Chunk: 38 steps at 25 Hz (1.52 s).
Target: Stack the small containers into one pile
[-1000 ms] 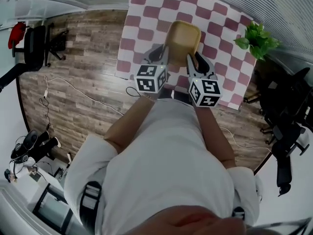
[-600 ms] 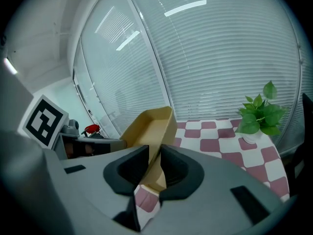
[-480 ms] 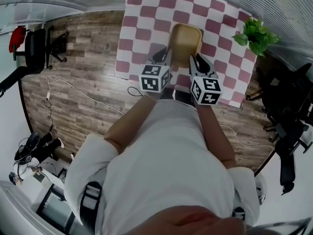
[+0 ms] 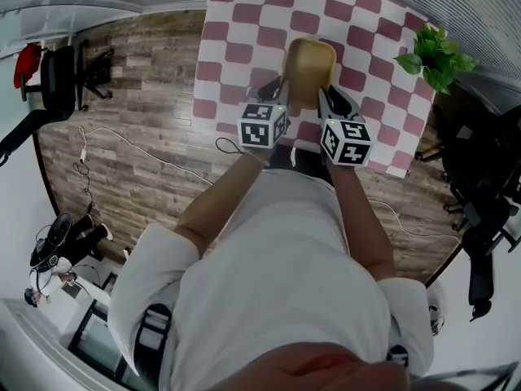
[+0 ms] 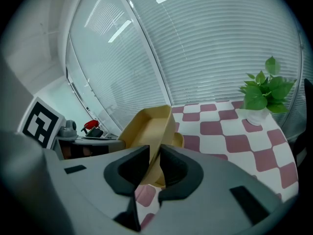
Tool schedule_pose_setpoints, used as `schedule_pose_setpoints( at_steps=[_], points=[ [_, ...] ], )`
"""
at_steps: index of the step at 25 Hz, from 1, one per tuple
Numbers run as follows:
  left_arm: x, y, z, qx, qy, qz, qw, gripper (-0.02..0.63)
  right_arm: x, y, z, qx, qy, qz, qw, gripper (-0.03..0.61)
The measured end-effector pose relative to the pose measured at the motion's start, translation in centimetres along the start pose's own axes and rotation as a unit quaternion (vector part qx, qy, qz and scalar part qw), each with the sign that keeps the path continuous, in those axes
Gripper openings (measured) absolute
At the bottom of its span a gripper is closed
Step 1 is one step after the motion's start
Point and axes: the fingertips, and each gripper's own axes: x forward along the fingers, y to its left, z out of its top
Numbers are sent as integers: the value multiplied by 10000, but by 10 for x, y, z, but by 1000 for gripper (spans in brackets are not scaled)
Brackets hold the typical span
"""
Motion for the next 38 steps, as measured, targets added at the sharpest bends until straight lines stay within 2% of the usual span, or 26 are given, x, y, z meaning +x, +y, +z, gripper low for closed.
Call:
schedule_pose_setpoints(
  at_steps=[8,17,21,25,27,29,32,38],
  points=[
    [36,14,-21,49,291,54,9995,44,30,-20,-23,138,291,-72,9995,80],
    [51,21,-40,107,540,152,9984,46,47,-30,-43,293,515,-82,9982,78],
    [51,22,-41,160,505,123,9985,46,48,-32,-46,298,497,-107,9983,83],
    [44,23,-36,189,416,143,9989,46,45,-34,-46,350,483,-54,9982,140],
    [37,23,-30,221,301,182,9991,46,40,-36,-41,333,404,-91,9986,146],
    [28,23,-20,277,107,238,9993,46,34,-39,-33,273,251,-162,9992,133],
    [23,23,-11,441,-97,261,9986,44,31,-41,-26,129,85,-193,9997,64],
    [41,26,-23,499,58,211,9985,37,48,-38,-35,-67,175,-134,9997,46]
  ],
)
